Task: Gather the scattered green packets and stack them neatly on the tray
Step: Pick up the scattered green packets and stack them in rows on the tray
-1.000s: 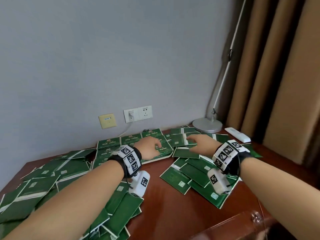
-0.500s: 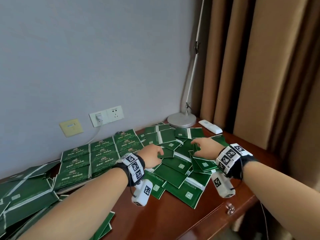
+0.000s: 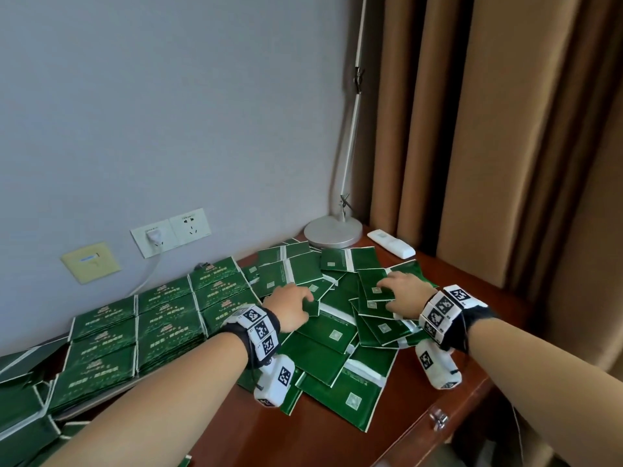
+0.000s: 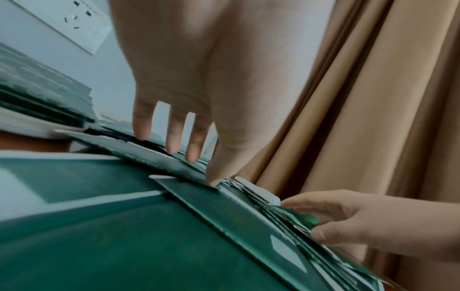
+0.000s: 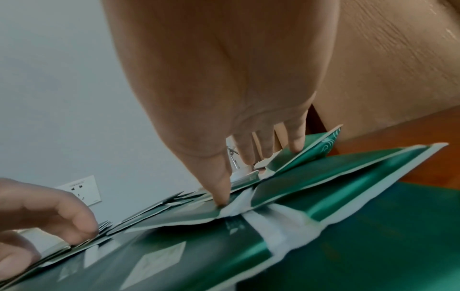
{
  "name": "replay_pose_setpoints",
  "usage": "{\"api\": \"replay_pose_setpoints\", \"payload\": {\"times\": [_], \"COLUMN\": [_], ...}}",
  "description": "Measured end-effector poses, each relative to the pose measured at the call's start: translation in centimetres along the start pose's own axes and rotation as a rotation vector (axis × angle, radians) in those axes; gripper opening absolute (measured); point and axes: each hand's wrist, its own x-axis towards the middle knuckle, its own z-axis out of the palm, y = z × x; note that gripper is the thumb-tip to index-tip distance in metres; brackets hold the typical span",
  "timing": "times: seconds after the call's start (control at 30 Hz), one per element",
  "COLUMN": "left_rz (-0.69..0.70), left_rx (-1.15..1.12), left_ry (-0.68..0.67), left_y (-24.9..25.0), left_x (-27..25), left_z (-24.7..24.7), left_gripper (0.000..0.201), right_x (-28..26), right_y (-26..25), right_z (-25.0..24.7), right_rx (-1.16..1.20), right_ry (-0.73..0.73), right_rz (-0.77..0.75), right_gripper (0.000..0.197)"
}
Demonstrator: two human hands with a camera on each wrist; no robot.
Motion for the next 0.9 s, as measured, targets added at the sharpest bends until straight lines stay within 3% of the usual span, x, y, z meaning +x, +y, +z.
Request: {"api": "replay_pose_setpoints", "payload": {"times": [0.2,0.33,0.6,0.7,0.9], "left_rz": [0.044,0.059,0.129,0.141,0.16], "left_rx": [0.003,-0.012,-0.044,-0.048,-0.017], "left_ry": [-0.001,-0.007,-0.016,-0.035,-0.051], "left_y": [0.6,0.8,3.0,4.2,7.1], "left_x": [1.1,1.3,1.5,1.6,2.4], "left_z": [0.2,0.4,0.3,0.3,0.6], "left_gripper": [0.037,0.036,0.038,0.038,0.038], "right_x": [1.9,2.1,1.3,0.6,-1.4], "right_y": [0.2,0.6,1.1,1.8,4.3], "right_z": [0.6,0.5,0.2,-0.8,-2.3], "right_rx": [0.002,-0.008,0.042,0.201,0.508], "right_ry": [-0.095,-0.052,0.016,0.11,0.366], "right_rz": [-0.074,-0.084,-0.116,-0.068,0.126], "right_gripper": [0.064,0.064,0.032,0.019,0.015]}}
